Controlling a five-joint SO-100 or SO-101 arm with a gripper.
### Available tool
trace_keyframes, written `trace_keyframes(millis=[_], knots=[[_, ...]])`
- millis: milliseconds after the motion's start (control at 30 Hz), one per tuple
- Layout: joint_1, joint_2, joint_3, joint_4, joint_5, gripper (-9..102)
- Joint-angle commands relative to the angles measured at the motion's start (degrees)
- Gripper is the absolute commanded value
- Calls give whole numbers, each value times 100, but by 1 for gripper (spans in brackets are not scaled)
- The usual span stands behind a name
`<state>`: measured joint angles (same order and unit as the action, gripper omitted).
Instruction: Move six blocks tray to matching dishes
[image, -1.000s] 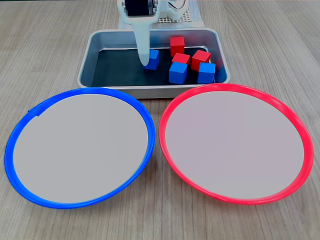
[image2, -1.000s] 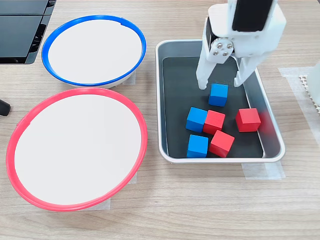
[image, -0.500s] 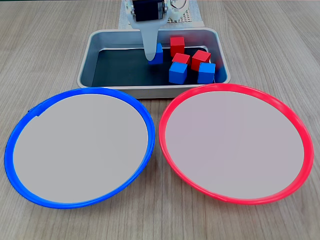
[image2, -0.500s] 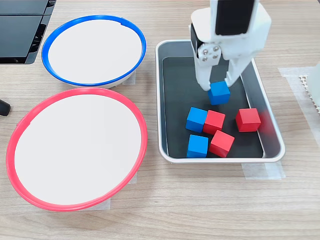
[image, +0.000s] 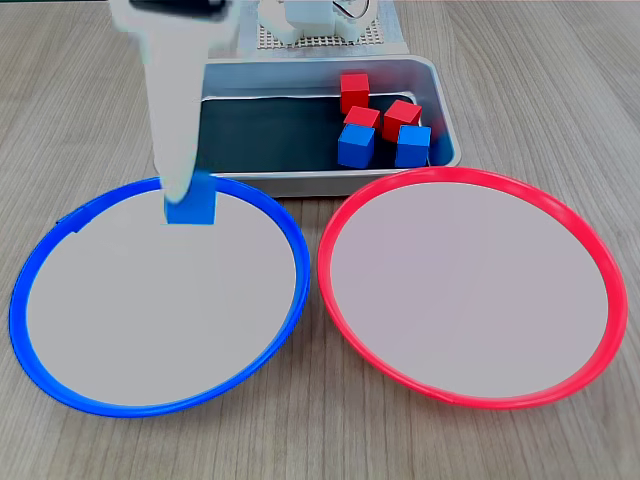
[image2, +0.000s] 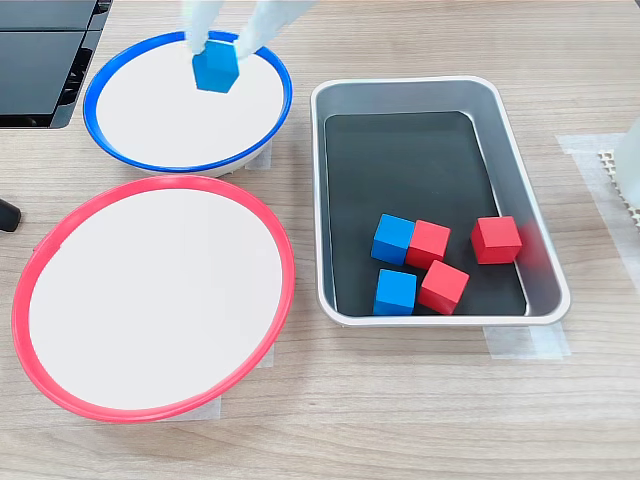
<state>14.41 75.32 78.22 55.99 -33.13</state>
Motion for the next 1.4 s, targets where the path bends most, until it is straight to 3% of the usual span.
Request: trace_keyframes(millis=[0,33,167,267,333,467,500,667,833,1100,1233,1367], knots=[[114,-272,-193,-457,-404,6],[105,-343,-167,-448,-606,12],[26,-308,-53,-272,-835,19],[-53,-97,-53,193,-1002,10],[-132,220,-53,853,-1187,0],[-659,1538,773,2856,-2619,0],[-809,1802,1116,3041,-2909,0],[-1336,2646,2944,2276,-2848,17],[-1723,2382,3393,1600,-2856,21],[-1978,1063,2733,1362,-3085,18],[-1907,826,2707,1424,-3384,4],[-1793,896,2672,1740,-3498,0]])
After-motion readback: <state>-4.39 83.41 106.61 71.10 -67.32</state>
